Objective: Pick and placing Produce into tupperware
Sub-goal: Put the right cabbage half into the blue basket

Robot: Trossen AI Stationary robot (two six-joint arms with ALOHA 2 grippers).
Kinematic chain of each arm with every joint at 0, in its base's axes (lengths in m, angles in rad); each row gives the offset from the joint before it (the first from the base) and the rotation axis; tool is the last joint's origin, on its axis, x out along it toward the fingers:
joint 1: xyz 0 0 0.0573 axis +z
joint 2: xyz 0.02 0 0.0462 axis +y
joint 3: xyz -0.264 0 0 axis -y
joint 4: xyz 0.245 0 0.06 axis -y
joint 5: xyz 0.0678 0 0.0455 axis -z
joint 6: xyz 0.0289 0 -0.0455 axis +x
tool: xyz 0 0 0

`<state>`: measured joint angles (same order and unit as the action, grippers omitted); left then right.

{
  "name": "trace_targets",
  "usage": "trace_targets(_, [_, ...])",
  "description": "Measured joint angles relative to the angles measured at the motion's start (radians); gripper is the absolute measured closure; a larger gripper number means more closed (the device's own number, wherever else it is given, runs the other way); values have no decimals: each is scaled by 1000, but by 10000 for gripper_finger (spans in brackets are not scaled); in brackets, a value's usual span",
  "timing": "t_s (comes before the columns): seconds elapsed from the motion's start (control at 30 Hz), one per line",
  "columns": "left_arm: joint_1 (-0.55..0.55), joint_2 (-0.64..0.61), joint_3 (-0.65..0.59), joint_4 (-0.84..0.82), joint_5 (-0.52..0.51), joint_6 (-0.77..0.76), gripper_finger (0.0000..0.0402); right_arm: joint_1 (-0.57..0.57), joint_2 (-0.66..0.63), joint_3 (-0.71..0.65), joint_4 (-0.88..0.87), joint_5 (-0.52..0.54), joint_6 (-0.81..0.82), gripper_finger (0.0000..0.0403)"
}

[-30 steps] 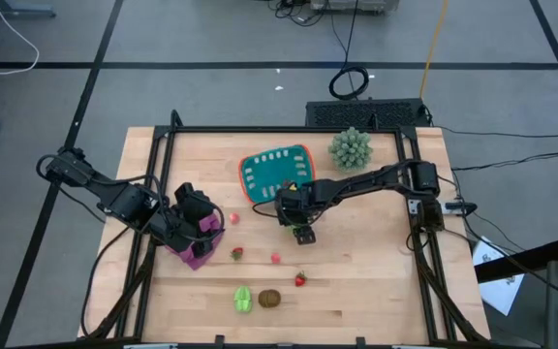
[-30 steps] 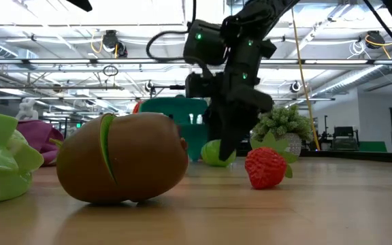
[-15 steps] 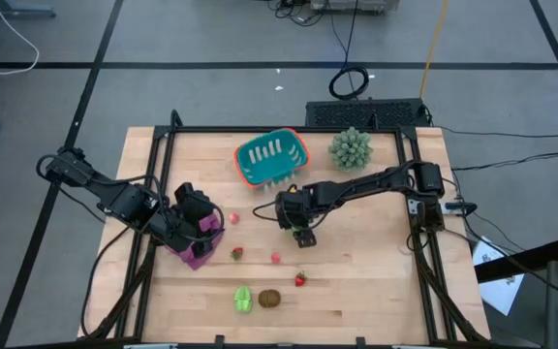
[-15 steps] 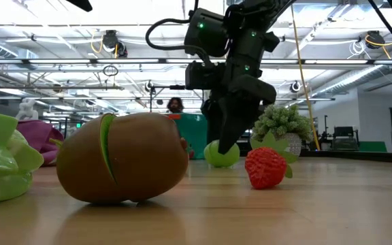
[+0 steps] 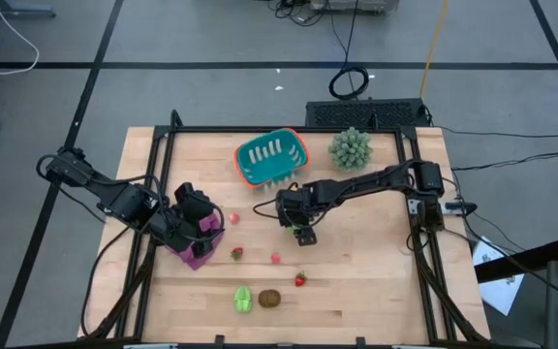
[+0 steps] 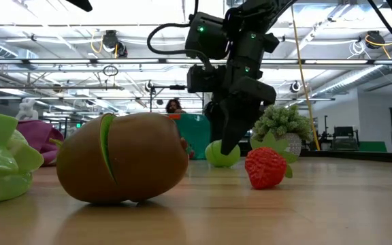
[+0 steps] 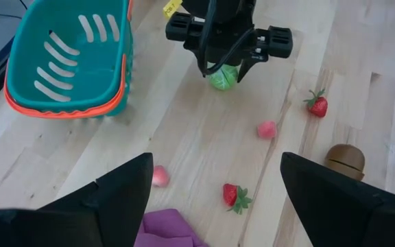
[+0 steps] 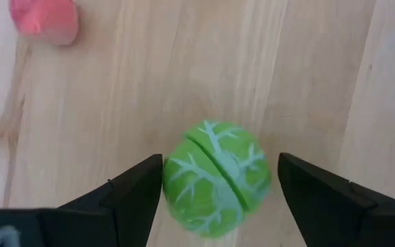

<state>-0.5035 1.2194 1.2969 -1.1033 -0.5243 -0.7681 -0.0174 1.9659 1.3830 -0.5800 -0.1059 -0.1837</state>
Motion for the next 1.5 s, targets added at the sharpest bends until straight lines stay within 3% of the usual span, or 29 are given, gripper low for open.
trace_targets(0.67, [0,0,0,0,0,-4,78,-3,0,-43,39,4,8,129])
trace_targets(1.1, [0,0,0,0,0,-3,78,-3,-2,-43,38,5,8,225])
trace_targets(1.5, [0,0,0,0,-1,-3,78,-2,-2,-43,38,4,-13,257])
